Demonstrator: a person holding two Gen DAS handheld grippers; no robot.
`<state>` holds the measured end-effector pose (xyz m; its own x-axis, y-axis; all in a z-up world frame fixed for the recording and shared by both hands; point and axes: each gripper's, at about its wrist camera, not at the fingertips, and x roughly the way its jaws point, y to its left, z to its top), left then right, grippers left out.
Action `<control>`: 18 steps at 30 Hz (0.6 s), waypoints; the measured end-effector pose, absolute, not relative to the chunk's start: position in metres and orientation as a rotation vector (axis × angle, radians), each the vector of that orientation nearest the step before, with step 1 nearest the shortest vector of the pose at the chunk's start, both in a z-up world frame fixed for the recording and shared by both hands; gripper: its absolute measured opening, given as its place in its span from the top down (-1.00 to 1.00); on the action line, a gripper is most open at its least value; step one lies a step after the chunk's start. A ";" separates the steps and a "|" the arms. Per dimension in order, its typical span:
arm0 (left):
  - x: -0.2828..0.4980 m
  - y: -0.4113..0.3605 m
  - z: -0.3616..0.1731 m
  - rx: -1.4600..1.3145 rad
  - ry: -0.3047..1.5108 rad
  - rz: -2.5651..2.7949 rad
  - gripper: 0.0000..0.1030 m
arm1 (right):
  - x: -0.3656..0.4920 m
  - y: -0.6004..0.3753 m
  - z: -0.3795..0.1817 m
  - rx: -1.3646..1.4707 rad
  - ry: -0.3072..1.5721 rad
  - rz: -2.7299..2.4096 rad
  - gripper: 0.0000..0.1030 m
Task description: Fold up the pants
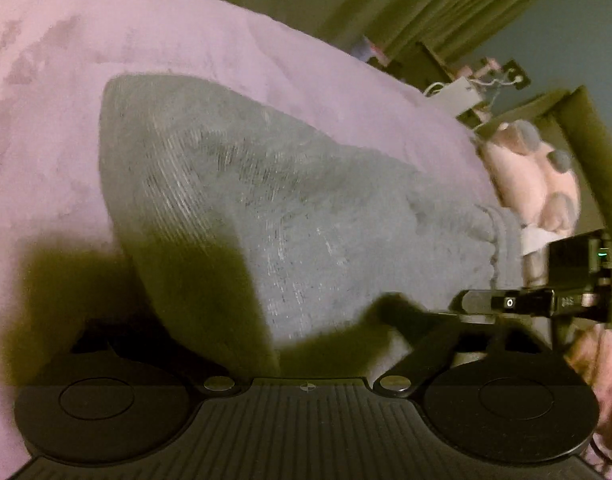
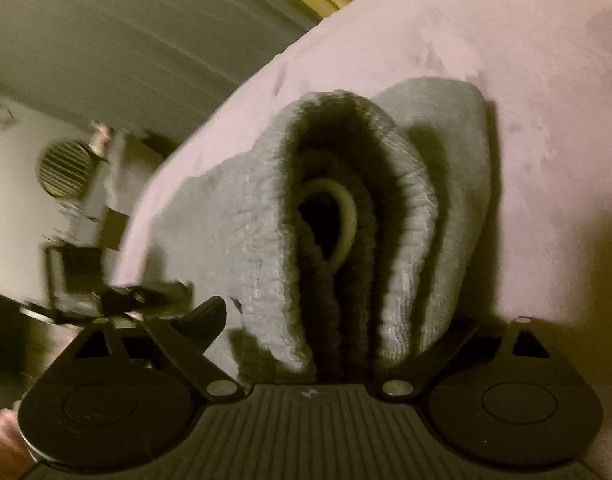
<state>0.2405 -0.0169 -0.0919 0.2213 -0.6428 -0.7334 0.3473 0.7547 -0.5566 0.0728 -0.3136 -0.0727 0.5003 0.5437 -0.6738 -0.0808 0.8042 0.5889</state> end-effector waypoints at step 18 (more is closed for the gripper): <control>0.276 -0.017 0.003 -0.270 0.936 -0.618 0.27 | 0.098 -0.293 0.021 0.482 0.736 0.409 -0.12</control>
<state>0.2761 -0.0171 0.0031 0.4373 -0.6028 -0.6673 0.3773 0.7966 -0.4723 0.0981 -0.2928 0.0206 0.6722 0.5118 -0.5350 -0.1838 0.8154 0.5490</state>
